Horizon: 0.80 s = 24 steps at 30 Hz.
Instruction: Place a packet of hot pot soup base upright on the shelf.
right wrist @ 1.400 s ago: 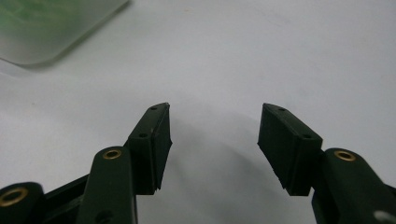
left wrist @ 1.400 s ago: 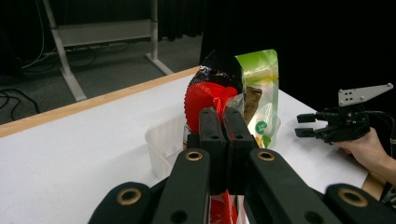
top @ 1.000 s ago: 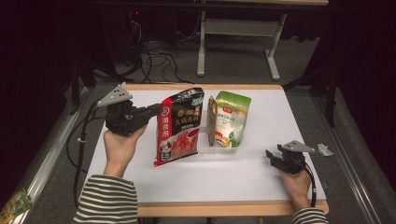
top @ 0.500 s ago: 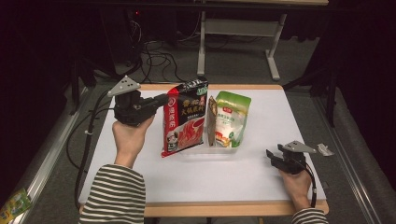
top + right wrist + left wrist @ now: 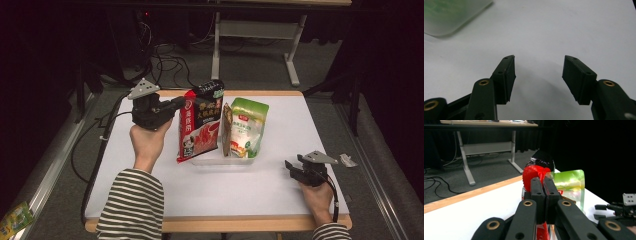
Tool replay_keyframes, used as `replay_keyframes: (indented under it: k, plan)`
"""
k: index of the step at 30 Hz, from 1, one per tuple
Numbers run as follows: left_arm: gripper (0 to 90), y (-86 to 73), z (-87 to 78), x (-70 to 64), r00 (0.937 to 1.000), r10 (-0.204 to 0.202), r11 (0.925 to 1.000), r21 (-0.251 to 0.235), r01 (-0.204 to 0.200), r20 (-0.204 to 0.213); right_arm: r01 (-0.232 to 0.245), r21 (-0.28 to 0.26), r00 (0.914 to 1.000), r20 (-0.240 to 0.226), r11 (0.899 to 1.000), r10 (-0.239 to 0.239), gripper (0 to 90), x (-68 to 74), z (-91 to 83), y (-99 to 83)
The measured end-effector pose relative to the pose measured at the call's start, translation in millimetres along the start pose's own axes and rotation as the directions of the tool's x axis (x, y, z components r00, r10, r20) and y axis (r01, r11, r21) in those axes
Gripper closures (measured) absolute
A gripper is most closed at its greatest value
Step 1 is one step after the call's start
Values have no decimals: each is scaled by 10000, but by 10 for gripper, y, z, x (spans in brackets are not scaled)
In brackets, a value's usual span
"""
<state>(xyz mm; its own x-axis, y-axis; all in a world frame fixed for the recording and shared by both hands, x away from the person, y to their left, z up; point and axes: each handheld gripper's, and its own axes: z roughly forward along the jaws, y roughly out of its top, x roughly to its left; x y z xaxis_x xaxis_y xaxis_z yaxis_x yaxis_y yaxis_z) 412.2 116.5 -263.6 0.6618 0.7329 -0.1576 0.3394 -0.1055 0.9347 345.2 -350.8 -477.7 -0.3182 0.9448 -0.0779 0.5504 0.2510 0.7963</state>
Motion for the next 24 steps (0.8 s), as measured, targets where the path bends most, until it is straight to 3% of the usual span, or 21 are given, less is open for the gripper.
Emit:
replay_keyframes:
  k: [7, 15, 24]
  plan:
    - [893, -28, 96, -15, 9993, 107, 9995, -288, -117, -369, 45, -14, 10000, 1, 10000, -45, 445, -6, -1, 0]
    - [894, -27, 204, 23, 9983, -248, 9985, -507, 221, -529, 46, 22, 10000, 9, 10000, -46, 445, 0, 2, 0]
    - [895, -87, 433, 33, 9966, -497, 9982, -379, 473, -651, 63, -19, 10000, 4, 10000, -63, 444, -7, 0, -1]
